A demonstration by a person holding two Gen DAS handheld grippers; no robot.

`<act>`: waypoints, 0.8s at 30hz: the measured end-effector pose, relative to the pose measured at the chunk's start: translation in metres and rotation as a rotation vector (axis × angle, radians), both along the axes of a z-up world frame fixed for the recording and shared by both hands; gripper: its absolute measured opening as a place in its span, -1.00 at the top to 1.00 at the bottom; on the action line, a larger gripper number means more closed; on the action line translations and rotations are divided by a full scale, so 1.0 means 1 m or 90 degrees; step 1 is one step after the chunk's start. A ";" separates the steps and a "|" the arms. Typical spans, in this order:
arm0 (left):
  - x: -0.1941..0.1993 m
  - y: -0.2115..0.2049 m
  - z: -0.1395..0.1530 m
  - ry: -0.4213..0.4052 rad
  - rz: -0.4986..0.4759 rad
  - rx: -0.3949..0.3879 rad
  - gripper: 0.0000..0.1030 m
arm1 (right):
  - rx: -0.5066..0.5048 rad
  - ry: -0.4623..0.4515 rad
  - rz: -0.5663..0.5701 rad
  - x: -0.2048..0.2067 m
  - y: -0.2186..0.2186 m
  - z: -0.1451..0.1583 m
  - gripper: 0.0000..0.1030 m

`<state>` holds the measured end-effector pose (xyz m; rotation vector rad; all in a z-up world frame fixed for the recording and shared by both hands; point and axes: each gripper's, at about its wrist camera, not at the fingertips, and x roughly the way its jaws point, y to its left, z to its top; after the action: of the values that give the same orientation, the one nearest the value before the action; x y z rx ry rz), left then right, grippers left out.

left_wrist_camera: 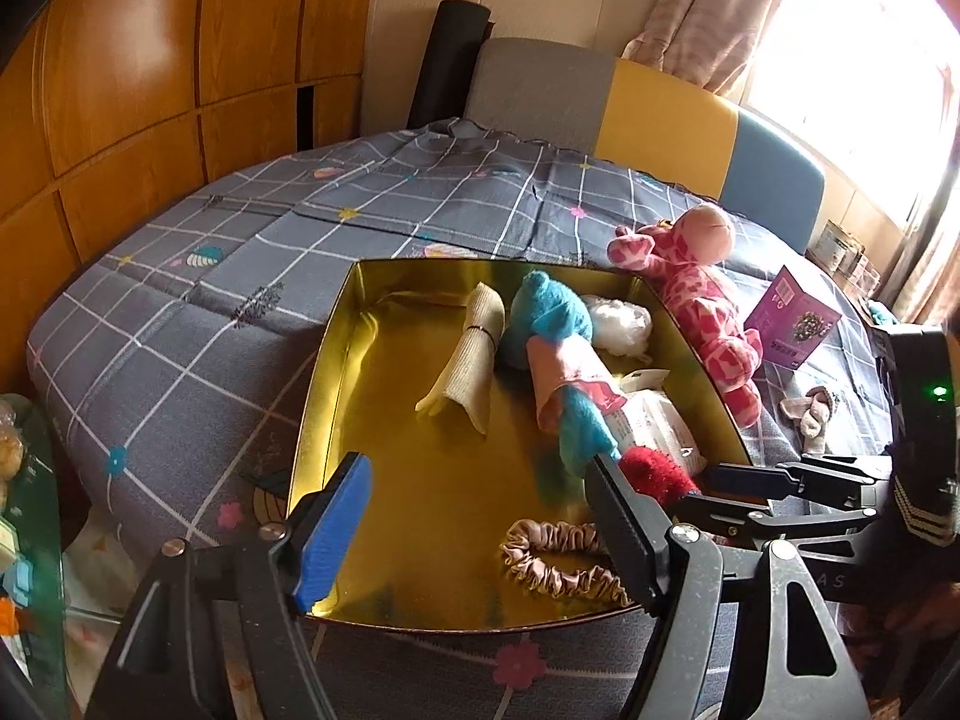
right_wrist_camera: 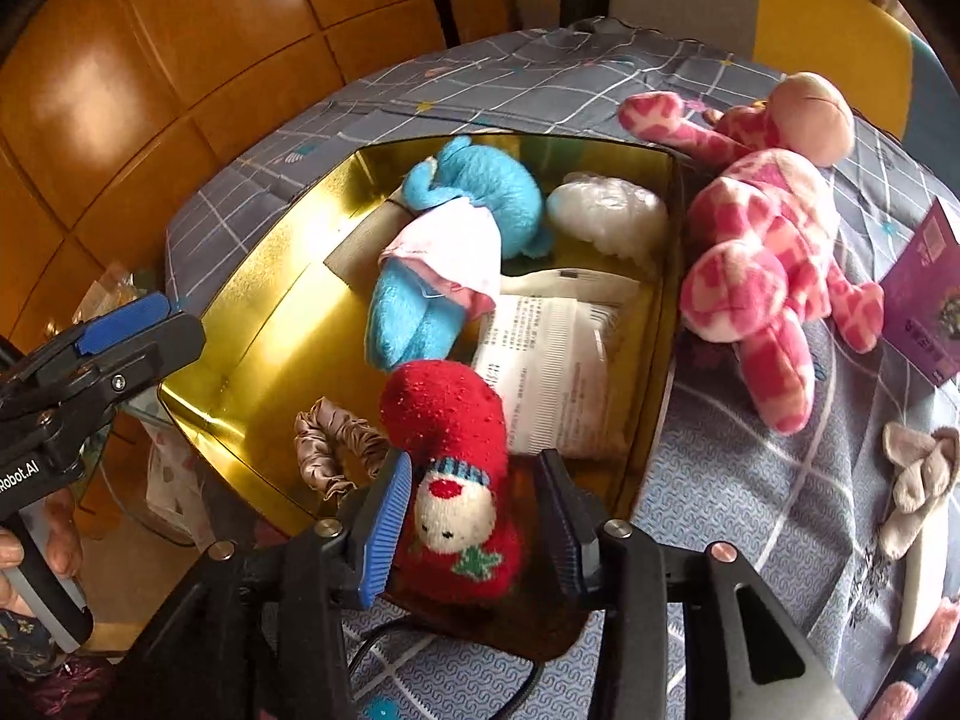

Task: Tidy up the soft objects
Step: 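Carry the red sock into the gold tray and open the right tool, then move the left tool to the grey knit glove and grasp it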

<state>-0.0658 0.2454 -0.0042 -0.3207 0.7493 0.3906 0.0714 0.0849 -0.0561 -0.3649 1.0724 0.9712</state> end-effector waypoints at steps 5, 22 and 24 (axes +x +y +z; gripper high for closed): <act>-0.001 -0.005 0.006 -0.006 -0.008 0.010 -0.44 | 0.028 0.001 -0.029 0.001 -0.013 0.008 0.17; 0.009 -0.036 0.015 -0.002 -0.064 0.030 -0.44 | 0.076 -0.030 -0.139 0.011 -0.088 0.036 0.17; 0.012 -0.041 0.016 -0.002 -0.073 0.035 -0.44 | 0.073 -0.034 -0.154 0.015 -0.100 0.037 0.17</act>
<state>-0.0538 0.2041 0.0121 -0.2257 0.7497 0.3015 0.0863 -0.0148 -0.0193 -0.1618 0.9815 0.7982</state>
